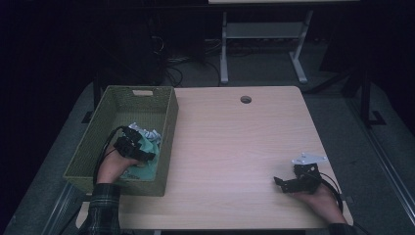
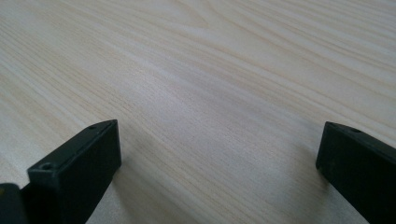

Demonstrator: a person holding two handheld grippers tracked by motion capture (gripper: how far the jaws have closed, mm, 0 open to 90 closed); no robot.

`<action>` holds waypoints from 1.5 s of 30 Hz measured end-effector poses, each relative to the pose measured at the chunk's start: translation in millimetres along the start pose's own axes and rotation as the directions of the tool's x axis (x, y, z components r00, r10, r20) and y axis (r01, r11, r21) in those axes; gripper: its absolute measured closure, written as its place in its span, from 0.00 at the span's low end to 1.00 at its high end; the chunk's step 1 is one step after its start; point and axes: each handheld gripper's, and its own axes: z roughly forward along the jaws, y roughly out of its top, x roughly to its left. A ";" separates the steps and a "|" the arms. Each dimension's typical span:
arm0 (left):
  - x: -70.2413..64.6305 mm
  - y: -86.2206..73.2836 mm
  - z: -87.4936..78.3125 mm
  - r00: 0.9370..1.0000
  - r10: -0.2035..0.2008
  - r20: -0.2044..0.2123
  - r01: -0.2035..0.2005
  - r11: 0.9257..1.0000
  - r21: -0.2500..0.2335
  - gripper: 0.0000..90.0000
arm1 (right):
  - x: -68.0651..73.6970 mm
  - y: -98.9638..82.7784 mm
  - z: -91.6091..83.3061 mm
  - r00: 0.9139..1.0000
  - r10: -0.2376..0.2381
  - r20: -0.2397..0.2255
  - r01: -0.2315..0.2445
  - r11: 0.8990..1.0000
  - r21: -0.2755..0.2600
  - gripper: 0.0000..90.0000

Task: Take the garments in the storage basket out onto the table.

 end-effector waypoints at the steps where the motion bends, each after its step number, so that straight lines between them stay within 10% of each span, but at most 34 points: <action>1: 0.0 0.0 0.0 1.000 0.000 0.000 0.000 1.000 0.000 0.29 | 0.0 0.0 0.0 1.000 0.000 0.000 0.000 1.000 0.000 0.00; 17: -0.6 1.6 -4.6 0.999 -0.011 0.033 0.009 0.999 0.041 0.91 | 0.0 0.0 0.0 1.000 0.001 0.000 -0.001 1.000 0.000 0.00; 31: 4.7 1.2 -24.8 0.997 -0.053 0.063 0.058 0.994 -0.095 0.94 | 0.0 0.1 0.0 1.000 0.001 -0.001 -0.001 1.000 0.000 0.00; 43: 11.5 -0.1 -53.4 0.991 -0.084 0.103 0.109 0.960 -0.258 0.94 | 0.0 0.1 0.1 1.000 0.001 0.000 -0.001 1.000 0.000 0.00; 45: 13.2 -1.5 -61.0 0.988 -0.095 0.121 0.128 0.943 -0.306 0.95 | 0.0 0.1 0.0 1.000 0.001 0.000 -0.001 1.000 0.000 0.00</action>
